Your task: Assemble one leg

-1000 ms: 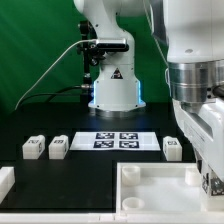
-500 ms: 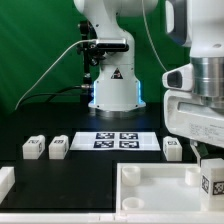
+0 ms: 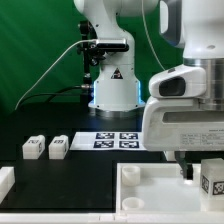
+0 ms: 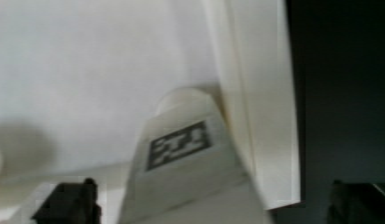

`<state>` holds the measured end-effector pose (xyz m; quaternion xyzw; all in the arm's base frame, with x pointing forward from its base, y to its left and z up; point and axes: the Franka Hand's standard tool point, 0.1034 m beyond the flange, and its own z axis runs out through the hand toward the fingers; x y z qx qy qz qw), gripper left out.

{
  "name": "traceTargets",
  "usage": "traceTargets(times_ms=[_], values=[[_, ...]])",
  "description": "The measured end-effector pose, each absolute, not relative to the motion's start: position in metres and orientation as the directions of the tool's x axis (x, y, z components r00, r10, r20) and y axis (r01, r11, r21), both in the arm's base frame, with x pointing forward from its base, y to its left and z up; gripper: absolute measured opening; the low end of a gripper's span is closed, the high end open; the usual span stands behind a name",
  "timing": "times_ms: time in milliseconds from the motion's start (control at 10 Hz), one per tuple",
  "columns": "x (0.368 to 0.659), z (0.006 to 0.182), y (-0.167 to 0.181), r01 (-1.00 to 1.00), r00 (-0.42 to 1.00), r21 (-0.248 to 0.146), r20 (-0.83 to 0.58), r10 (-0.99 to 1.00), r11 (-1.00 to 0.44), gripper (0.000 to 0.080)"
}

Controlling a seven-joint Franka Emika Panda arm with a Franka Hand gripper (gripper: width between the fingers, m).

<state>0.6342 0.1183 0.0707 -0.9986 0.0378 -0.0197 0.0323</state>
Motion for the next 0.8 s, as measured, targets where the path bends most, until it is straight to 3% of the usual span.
traceTargets(times_ms=[100, 300, 400, 500, 800], values=[[0.6351, 0.0701, 0.1159, 0.009, 0.999, -0.062, 0.050, 0.006, -0.998, 0.0649], [0.6348, 0.0700, 0.1176, -0.058, 0.997, -0.066, 0.046, -0.061, -0.996, 0.0389], [0.6347, 0.0699, 0.1177, -0.088, 0.995, -0.069, 0.043, -0.091, -0.994, 0.0389], [0.6347, 0.0698, 0.1175, -0.175, 0.983, -0.072, 0.037, -0.177, -0.982, 0.0292], [0.6359, 0.0693, 0.1150, -0.544, 0.838, -0.074, 0.001, -0.545, -0.836, 0.0292]])
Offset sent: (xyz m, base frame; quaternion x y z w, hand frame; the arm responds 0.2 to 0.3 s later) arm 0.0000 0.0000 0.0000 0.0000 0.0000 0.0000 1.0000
